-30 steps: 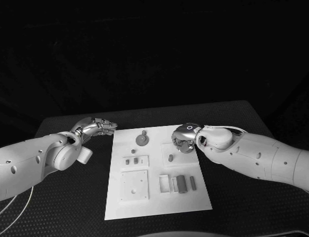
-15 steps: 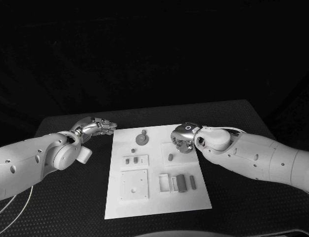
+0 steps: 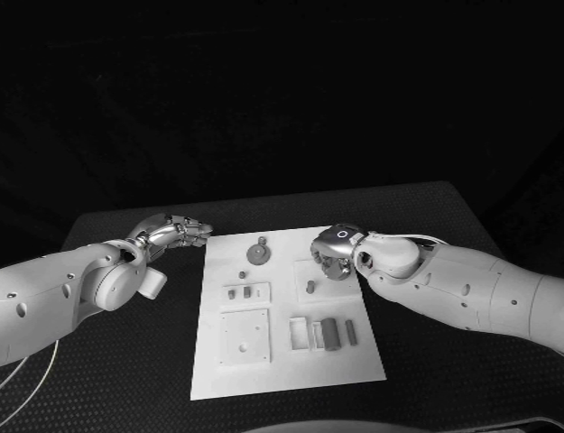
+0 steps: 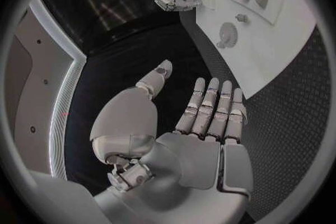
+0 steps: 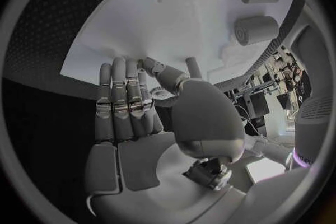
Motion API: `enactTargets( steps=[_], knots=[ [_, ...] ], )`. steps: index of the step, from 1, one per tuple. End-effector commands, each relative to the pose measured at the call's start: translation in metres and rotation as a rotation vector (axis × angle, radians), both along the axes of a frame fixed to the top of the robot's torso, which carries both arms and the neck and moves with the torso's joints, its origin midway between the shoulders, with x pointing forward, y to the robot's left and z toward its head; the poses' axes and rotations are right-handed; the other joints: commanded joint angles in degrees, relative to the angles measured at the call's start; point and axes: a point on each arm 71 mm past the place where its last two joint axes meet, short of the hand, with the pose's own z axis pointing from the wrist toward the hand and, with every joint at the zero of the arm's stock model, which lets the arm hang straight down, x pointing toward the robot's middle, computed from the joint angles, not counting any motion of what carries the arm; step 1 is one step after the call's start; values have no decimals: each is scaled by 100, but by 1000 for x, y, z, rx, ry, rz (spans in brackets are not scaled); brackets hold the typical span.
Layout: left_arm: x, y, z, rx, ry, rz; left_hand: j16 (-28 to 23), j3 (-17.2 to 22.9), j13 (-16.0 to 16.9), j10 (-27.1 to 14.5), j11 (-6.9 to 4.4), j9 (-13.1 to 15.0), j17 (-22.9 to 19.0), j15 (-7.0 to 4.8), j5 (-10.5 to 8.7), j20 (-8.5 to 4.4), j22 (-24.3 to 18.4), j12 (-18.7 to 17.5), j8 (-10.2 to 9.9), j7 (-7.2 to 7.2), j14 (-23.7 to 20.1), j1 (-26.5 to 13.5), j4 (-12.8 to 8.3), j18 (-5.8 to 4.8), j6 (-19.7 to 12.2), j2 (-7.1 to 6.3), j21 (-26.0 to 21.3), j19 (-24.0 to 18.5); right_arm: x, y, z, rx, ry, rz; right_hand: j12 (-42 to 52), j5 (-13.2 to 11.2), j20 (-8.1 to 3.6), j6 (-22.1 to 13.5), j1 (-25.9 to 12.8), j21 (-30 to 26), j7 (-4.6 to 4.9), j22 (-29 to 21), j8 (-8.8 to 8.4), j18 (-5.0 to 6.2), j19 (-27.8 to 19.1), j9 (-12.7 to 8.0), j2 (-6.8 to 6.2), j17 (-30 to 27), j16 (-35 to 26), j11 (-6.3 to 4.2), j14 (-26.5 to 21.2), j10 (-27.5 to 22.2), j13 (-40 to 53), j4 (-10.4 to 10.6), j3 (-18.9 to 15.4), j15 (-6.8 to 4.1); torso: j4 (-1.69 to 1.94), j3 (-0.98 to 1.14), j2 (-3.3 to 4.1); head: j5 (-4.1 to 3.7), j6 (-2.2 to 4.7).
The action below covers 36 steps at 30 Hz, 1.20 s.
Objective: Assemble the parts on the task board
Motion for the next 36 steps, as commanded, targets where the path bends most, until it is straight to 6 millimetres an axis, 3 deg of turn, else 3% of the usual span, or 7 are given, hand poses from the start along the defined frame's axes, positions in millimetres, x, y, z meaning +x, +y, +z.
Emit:
enactTargets(
  steps=[1,12,36],
  knots=[
    [0,-2,1,-9,-1,-16,-36,-8,-10,-37,15,-8,7,33,-19,-15,7,16,28,254,3,30,-17,-44,-44,6,23,-43,-10,-7,-22,-76,75,-13,64,-10,-39,111,89,41,-30,48,55,80,124,33,101,87,50,-37,134,142,77,3,27,-51,-7,2,0,-3,1],
    [0,-2,1,-6,-3,-16,-33,-7,-15,-39,16,-9,13,35,-19,-12,13,19,30,254,11,43,-25,-44,-45,4,28,-54,-9,-10,-20,-66,36,-22,116,-9,-127,273,50,95,-102,142,148,80,360,122,109,293,105,-122,332,338,166,7,22,-139,-7,10,0,-15,3],
    [1,1,1,-2,-5,-7,-36,-9,-26,-47,18,-12,20,36,-20,-7,25,24,31,257,11,53,-35,-44,-53,2,35,-70,-13,-13,-4,38,-50,-24,124,-6,-162,317,37,106,-126,185,177,80,448,182,60,374,101,-151,401,402,208,10,52,-169,-7,4,-3,-14,19]
  ],
)
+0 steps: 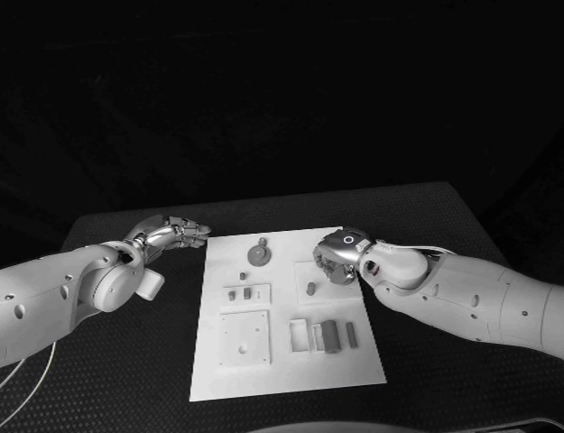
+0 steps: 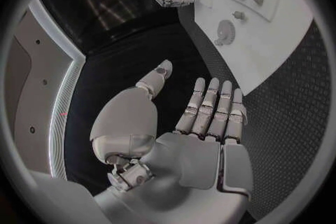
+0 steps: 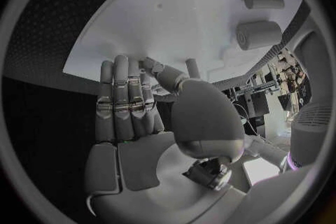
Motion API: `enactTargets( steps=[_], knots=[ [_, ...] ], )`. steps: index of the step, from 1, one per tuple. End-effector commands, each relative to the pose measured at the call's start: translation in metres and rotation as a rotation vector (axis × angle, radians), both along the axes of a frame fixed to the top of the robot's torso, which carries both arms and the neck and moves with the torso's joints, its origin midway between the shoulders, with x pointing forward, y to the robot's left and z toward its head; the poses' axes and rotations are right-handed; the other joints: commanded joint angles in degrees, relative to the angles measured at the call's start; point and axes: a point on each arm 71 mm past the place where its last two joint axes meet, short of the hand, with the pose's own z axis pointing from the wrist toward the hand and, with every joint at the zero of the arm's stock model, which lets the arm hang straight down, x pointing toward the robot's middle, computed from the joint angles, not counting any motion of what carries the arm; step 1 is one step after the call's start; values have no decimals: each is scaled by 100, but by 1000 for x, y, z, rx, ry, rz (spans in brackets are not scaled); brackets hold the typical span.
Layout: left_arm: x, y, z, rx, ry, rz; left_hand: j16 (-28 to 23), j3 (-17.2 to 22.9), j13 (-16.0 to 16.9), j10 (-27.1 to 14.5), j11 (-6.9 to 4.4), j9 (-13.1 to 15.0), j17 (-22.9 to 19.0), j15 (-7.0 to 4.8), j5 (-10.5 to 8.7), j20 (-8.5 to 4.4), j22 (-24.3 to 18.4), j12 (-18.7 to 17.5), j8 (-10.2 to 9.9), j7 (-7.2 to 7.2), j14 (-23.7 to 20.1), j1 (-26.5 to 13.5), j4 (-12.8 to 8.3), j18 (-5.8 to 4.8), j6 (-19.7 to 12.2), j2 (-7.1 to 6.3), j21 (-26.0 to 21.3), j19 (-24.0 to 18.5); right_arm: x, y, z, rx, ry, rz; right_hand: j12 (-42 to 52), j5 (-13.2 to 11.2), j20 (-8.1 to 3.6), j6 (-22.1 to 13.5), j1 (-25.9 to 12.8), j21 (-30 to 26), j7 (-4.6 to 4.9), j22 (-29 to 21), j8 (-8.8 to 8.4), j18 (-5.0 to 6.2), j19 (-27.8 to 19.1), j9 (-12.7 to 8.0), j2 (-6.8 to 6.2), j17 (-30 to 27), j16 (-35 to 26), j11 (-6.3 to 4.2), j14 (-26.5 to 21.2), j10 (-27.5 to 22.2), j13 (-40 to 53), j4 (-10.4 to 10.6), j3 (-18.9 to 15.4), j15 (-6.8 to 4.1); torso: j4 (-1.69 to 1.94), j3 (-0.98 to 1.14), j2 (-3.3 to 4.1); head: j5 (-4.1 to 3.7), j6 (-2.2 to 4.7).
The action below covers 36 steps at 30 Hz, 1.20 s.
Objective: Assemble the parts on the task board
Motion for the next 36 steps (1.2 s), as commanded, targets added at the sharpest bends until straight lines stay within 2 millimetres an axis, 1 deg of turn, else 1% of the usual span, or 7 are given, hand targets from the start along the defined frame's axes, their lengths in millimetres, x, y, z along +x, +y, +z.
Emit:
enactTargets(
  steps=[1,13,19,24,31,33,36],
  knots=[
    [0,-2,1,-7,-6,-13,-36,-9,-9,-27,-2,-7,10,37,-20,-7,9,24,31,257,11,53,-36,-44,-53,2,35,-29,-1,-3,1,-4,7,-12,20,14,0,49,-15,26,9,7,35,44,43,17,8,8,15,10,45,38,-7,-7,38,-14,-2,-6,-2,4,4],
    [1,0,1,-4,-6,-8,-37,-13,-12,-27,-1,-8,12,37,-21,-5,14,27,31,258,11,51,-35,-44,-55,2,37,-35,3,0,20,32,-7,-10,20,13,-6,54,-20,28,6,16,38,43,61,30,1,24,12,6,57,47,2,-6,47,-19,1,-3,0,6,10],
    [1,2,1,-2,-7,-5,-37,-14,-14,-28,-1,-9,14,37,-22,-4,17,29,32,259,11,51,-36,-44,-56,2,39,-37,4,2,28,58,-1,-10,18,13,-7,53,-23,27,6,19,38,43,65,34,1,29,9,6,59,49,4,-6,50,-20,-6,0,1,15,12],
    [2,2,1,-1,-6,-5,-38,-15,-16,-29,-1,-9,15,37,-22,-4,18,29,32,259,11,51,-36,-44,-57,1,39,-39,3,4,38,119,25,-12,17,13,-7,52,-27,26,6,20,38,43,66,36,3,32,7,6,60,49,6,-5,51,-20,-4,-2,0,34,25],
    [2,4,1,1,-4,-1,-39,-15,-18,-30,-1,-10,16,37,-22,-4,21,31,32,259,11,53,-38,-44,-59,1,41,-41,4,13,52,325,212,-78,5,12,-4,37,-65,13,13,26,30,44,66,48,32,47,-10,11,55,42,12,-5,53,-17,-7,-3,-1,187,30],
    [2,4,0,1,-4,-1,-39,-16,-19,-30,-1,-10,17,36,-22,-4,22,31,32,259,10,52,-38,-44,-60,1,41,-42,2,17,53,375,267,-84,-3,12,-3,27,-78,3,16,28,25,44,60,54,46,54,-21,14,49,35,14,-7,56,-14,-5,-6,-1,265,28],
    [2,3,0,1,-4,-2,-40,-17,-20,-31,-1,-10,17,36,-22,-3,24,32,33,260,10,52,-38,-44,-60,0,42,-42,0,25,53,407,319,-73,-14,11,-2,12,-95,-10,21,31,18,44,51,62,65,63,-36,19,39,25,17,-9,57,-10,8,-10,2,337,20]
  ],
)
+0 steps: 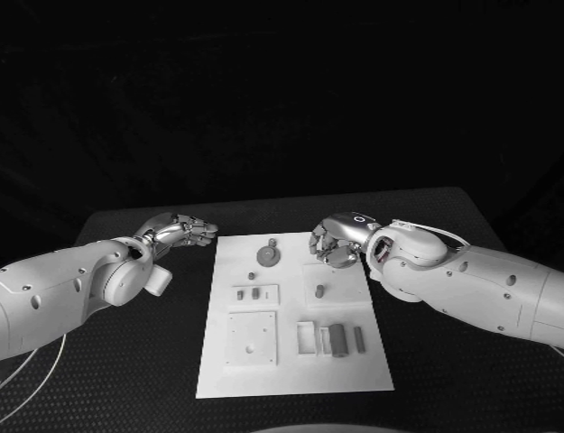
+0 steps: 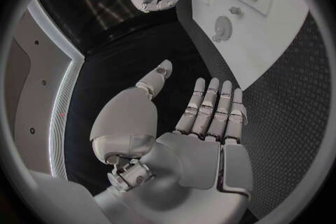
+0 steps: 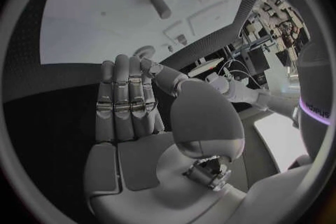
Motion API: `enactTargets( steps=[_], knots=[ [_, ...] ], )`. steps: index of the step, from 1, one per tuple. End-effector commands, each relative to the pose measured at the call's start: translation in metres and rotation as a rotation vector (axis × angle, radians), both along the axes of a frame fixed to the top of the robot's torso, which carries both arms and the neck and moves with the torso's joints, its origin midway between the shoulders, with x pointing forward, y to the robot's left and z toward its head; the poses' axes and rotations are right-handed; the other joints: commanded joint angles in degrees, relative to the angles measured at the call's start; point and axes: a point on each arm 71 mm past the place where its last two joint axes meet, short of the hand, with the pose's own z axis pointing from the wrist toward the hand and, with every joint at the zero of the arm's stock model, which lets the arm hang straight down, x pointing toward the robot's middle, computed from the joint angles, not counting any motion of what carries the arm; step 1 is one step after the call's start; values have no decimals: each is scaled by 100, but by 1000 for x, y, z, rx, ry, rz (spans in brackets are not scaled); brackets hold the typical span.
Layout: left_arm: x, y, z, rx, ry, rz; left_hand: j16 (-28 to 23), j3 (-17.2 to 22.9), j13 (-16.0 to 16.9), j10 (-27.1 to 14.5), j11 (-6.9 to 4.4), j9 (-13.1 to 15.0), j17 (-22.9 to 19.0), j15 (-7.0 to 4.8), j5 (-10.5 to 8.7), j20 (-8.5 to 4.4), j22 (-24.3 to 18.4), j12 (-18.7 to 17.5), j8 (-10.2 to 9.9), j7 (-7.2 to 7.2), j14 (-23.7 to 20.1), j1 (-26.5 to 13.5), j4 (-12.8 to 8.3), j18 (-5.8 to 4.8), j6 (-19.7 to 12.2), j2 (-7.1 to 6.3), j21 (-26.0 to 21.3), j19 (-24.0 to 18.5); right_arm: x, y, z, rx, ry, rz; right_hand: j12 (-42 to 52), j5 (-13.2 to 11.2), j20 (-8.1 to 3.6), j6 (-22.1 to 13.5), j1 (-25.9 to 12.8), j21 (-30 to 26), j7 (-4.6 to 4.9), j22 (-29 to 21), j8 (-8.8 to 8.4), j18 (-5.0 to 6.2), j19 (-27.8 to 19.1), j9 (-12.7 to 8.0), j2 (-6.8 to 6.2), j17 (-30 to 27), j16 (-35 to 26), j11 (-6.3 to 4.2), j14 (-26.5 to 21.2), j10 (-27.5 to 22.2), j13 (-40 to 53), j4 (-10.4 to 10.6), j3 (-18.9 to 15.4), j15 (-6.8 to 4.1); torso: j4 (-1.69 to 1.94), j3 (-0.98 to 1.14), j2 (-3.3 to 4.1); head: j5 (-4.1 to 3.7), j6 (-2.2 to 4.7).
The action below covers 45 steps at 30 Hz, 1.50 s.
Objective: Assemble the parts on the task board
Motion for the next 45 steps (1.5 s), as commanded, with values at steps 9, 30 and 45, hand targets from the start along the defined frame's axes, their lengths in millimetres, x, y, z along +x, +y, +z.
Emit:
enactTargets(
  steps=[9,30,45],
  knots=[
    [0,-2,1,-7,-1,-16,-42,-4,-10,-34,1,-6,10,35,-23,-3,15,33,34,260,8,50,-23,-44,-20,-4,22,-46,-2,6,-6,103,178,7,-39,-11,4,-29,-75,-29,21,14,2,75,-3,25,18,21,-57,35,-20,-44,11,28,16,40,14,-21,-2,145,-12],
    [0,-6,1,-11,-1,-23,-47,-9,-17,-40,3,-7,13,33,-23,-2,23,35,35,261,2,47,-25,-44,-24,-10,24,-52,-22,56,-12,160,234,157,-55,-12,6,-52,-91,-46,28,24,-6,75,-8,43,48,39,-80,43,-31,-58,18,27,12,46,15,-9,2,473,-137],
    [2,-11,3,-14,-4,-31,-50,-14,-21,-41,3,-8,16,30,-25,1,27,39,38,261,-2,45,-26,-44,-23,-18,23,-62,-44,85,-41,123,292,236,-64,-12,6,-62,-97,-55,32,30,-10,75,-11,52,62,48,-91,47,-35,-65,21,26,10,49,19,-18,-1,641,-239]
  ],
)
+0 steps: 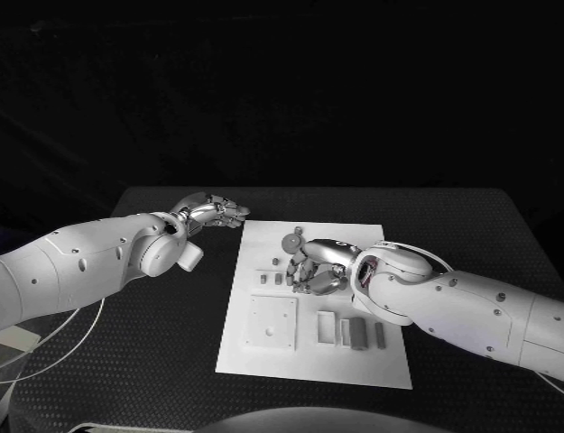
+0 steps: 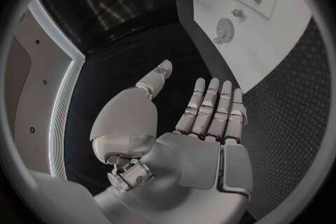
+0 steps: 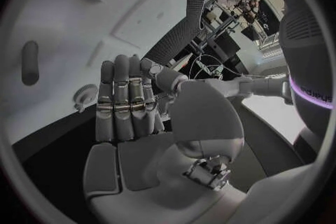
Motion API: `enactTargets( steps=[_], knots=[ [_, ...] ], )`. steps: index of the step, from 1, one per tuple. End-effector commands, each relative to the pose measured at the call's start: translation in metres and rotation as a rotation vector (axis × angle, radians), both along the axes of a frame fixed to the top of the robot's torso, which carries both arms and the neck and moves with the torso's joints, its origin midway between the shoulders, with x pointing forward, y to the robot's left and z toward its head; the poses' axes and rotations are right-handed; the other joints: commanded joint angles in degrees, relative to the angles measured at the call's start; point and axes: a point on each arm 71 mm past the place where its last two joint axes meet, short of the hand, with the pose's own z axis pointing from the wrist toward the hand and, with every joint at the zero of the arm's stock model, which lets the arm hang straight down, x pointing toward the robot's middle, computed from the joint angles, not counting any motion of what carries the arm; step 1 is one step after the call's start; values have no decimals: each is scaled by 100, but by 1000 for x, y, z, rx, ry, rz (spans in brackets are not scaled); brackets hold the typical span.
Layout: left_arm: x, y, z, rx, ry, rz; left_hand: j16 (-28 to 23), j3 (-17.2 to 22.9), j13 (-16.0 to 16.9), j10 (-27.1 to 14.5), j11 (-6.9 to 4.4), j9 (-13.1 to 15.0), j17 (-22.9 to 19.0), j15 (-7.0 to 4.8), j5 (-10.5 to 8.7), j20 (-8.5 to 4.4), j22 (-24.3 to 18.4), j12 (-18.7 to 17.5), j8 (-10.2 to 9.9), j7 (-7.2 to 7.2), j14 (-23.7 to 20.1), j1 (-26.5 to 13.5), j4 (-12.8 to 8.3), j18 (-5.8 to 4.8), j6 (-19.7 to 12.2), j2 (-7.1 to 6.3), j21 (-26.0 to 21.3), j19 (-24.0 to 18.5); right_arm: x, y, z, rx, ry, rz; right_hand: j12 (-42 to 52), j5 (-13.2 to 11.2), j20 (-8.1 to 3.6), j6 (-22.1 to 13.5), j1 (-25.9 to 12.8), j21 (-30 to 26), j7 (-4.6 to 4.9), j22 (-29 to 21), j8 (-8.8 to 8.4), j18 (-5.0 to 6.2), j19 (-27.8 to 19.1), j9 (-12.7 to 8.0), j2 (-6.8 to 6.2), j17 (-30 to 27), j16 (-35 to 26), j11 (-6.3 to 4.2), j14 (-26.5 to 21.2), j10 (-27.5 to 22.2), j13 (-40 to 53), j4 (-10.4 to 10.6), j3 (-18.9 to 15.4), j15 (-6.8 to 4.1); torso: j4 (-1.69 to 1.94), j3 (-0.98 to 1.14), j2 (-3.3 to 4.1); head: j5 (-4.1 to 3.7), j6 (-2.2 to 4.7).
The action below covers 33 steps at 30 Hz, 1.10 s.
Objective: Assemble the parts on the task board
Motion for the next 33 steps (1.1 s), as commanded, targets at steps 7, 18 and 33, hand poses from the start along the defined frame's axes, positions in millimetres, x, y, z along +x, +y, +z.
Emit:
enactTargets(
  steps=[7,18,33],
  knots=[
    [1,-5,3,-9,-5,-20,-30,-16,-9,-42,3,-9,8,28,-25,4,10,41,40,261,-3,43,-26,-44,-23,-20,22,-26,-11,12,-13,-22,31,66,-23,-12,5,-46,-49,-36,21,12,36,79,-9,14,19,14,-26,-6,-13,-38,8,28,9,29,-3,1,-1,69,-62],
    [2,-8,4,-12,-6,-25,-32,-19,-13,-43,3,-9,11,26,-25,6,13,44,41,260,-5,41,-25,-44,-24,-24,22,-33,-14,19,-21,-48,1,86,-28,-12,4,-52,-53,-39,23,18,34,79,-10,21,26,21,-33,-4,-15,-41,11,26,6,30,-6,4,-2,144,-120],
    [2,-10,4,-13,-5,-29,-34,-20,-18,-44,3,-10,14,25,-24,9,19,48,44,260,-6,39,-23,-44,-24,-27,21,-44,-18,24,-30,-66,6,101,-32,-11,4,-55,-53,-44,23,25,34,79,-12,30,28,29,-40,-4,-16,-42,15,26,4,31,-11,9,-2,188,-173]
  ],
)
